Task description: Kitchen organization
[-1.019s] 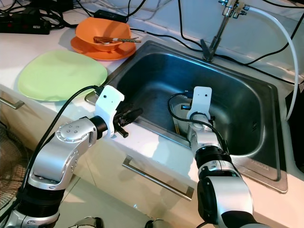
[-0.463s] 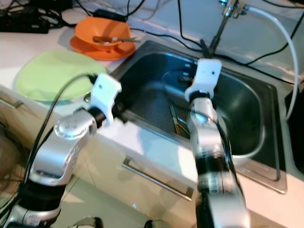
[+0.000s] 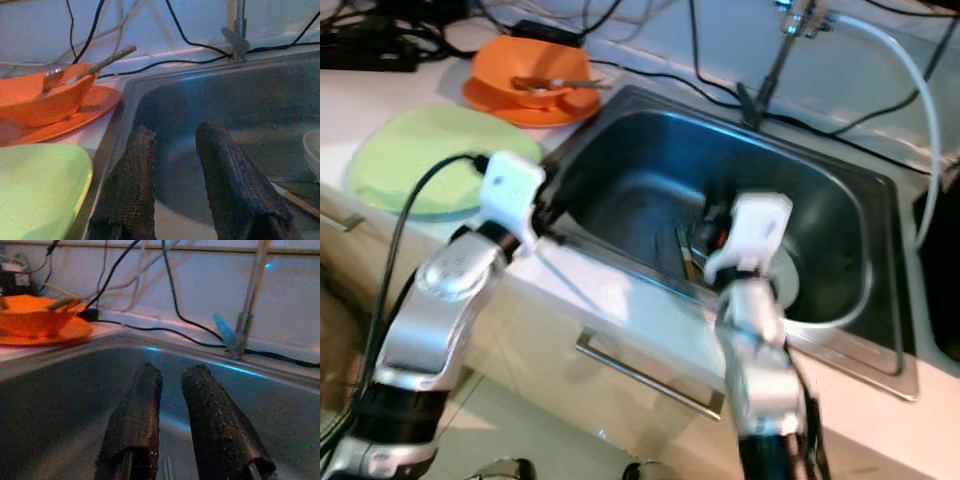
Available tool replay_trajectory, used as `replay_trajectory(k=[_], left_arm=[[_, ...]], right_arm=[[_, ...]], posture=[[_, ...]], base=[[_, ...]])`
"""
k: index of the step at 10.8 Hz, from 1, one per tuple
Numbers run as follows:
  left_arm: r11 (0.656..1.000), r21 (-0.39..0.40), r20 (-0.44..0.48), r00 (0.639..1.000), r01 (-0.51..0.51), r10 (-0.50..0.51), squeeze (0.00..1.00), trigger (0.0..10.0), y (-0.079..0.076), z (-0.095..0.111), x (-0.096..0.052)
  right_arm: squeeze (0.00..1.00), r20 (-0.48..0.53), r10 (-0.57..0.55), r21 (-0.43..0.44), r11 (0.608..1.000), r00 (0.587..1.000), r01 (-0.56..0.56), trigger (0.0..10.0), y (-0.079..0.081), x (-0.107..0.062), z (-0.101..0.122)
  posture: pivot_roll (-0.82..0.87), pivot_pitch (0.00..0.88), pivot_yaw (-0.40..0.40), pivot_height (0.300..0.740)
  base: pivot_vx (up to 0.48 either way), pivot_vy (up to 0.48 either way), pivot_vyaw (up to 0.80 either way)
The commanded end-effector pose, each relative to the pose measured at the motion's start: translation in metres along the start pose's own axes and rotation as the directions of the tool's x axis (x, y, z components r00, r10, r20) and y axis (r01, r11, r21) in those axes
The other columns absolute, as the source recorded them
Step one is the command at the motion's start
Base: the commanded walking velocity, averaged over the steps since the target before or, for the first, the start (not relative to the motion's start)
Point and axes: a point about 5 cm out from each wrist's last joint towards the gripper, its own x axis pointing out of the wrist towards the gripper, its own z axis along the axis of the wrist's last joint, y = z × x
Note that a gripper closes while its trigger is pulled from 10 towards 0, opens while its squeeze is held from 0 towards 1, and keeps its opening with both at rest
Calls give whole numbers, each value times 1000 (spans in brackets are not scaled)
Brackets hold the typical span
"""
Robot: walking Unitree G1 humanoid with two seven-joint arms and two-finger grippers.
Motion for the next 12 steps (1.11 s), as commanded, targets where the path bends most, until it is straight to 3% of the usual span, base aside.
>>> replay_trajectory(k=[1, 5, 6, 8, 9, 10, 11, 12], left_arm=[[1000, 2, 16, 1000, 1, -1, 0, 10000, -2, 0, 0], [999, 38, -3, 1000, -4, 4, 0, 10000, 6, -20, -24], [997, 74, -17, 1000, 7, -5, 0, 10000, 10, -24, -34], [984, 176, 9, 1000, -22, 21, 0, 10000, 20, -13, -38], [950, 302, -2, 997, -76, 80, 1000, 10000, 30, -5, -40], [873, 482, -17, 996, -71, 90, 1000, 10000, 37, -1, -48], [800, 597, -46, 993, -63, 112, 1000, 10000, 42, 1, -55], [712, 702, -113, 986, -10, 125, 0, 10000, 48, -1, -63]], right_arm=[[0, 25, 1, -10, 1000, 1000, -1, 10000, 0, -1, 4], [0, -26, 65, -25, 998, 998, -66, 10000, 0, -10, -9], [0, -39, 68, -23, 997, 997, -69, 10000, 4, -12, -14], [0, -42, 68, 0, 998, 997, -68, 10000, 11, -13, -15], [0, -44, 76, 9, 997, 996, -75, 10000, 15, -13, -17], [0, -50, 77, 18, 997, 996, -76, 10000, 17, -14, -18], [0, -56, 77, 20, 997, 995, -76, 10000, 18, -15, -20], [0, -65, 74, 22, 997, 995, -73, 10000, 18, -15, -22]], posture=[[-90, 72, -106, 740], [-83, 61, -114, 740], [-72, 61, -115, 740], [-59, 59, -116, 740], [-51, 58, -115, 740], [-44, 58, -116, 740], [-37, 61, -116, 740], [-32, 62, -116, 740]], base=[[0, 0, 0], [0, 0, 0], [0, 0, 0], [0, 0, 0], [0, 0, 0], [0, 0, 0], [0, 0, 0], [0, 0, 0]])
